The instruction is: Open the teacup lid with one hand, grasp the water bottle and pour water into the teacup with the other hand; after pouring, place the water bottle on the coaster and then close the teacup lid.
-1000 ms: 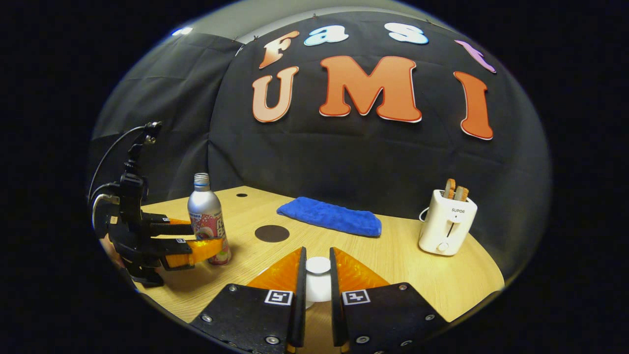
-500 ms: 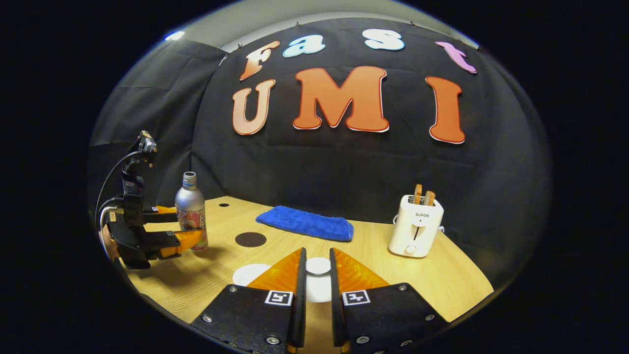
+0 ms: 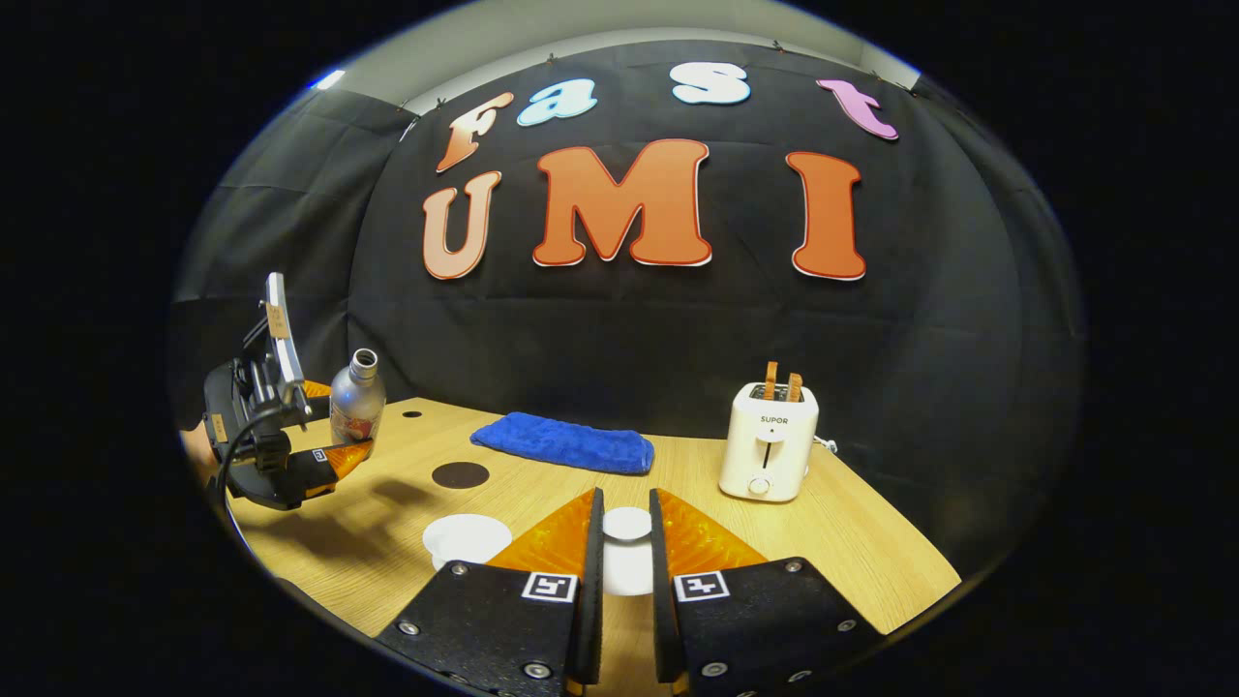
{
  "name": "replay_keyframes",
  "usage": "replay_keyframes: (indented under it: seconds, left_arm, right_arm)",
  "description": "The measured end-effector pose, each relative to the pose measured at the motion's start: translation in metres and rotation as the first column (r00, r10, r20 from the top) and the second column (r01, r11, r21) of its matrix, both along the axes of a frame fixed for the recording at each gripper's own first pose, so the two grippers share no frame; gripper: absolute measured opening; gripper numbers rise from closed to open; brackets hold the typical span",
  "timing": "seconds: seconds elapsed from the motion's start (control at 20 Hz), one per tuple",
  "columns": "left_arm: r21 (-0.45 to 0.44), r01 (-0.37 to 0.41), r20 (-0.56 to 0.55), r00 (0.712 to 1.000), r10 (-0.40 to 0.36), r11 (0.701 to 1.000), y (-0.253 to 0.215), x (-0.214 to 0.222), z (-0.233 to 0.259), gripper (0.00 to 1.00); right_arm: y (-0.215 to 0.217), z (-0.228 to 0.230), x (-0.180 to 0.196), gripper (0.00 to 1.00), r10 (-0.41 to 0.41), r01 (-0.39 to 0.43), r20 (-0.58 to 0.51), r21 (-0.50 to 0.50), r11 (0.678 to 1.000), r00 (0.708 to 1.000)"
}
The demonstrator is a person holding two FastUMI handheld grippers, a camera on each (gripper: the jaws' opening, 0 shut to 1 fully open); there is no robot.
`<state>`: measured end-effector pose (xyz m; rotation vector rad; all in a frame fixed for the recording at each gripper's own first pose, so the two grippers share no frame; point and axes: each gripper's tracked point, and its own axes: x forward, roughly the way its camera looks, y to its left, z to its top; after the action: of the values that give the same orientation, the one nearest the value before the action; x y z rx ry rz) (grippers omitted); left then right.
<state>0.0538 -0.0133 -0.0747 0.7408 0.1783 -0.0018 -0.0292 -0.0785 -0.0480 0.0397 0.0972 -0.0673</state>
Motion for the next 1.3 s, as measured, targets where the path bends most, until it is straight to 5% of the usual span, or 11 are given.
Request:
replay_keyframes:
  seconds: [0.25, 0.55, 1.15, 1.3]
  left_arm:
    - [0.189, 0.036, 0.0, 0.999, -0.037, 0.981, -0.008, 0.001, -0.006, 0.81]
    - [0.372, 0.076, -0.006, 0.997, -0.08, 0.925, -0.012, 0.001, -0.007, 0.84]
    - [0.622, 0.104, 0.017, 0.989, -0.146, 0.776, -0.022, -0.006, 0.004, 0.87]
    - [0.669, 0.104, 0.019, 0.987, -0.157, 0.736, -0.023, -0.006, 0.01, 0.81]
  right_arm:
    - [-0.008, -0.002, -0.005, 0.22, -0.015, 0.015, 0.003, 0.01, 1.0, 1.0]
    - [-0.013, -0.001, -0.014, 0.22, -0.017, 0.017, 0.012, 0.005, 1.0, 1.0]
    - [-0.015, -0.004, -0.023, 0.22, -0.016, 0.016, 0.002, 0.002, 1.0, 1.0]
    - [-0.014, -0.004, -0.025, 0.22, -0.009, 0.009, -0.002, -0.009, 1.0, 1.0]
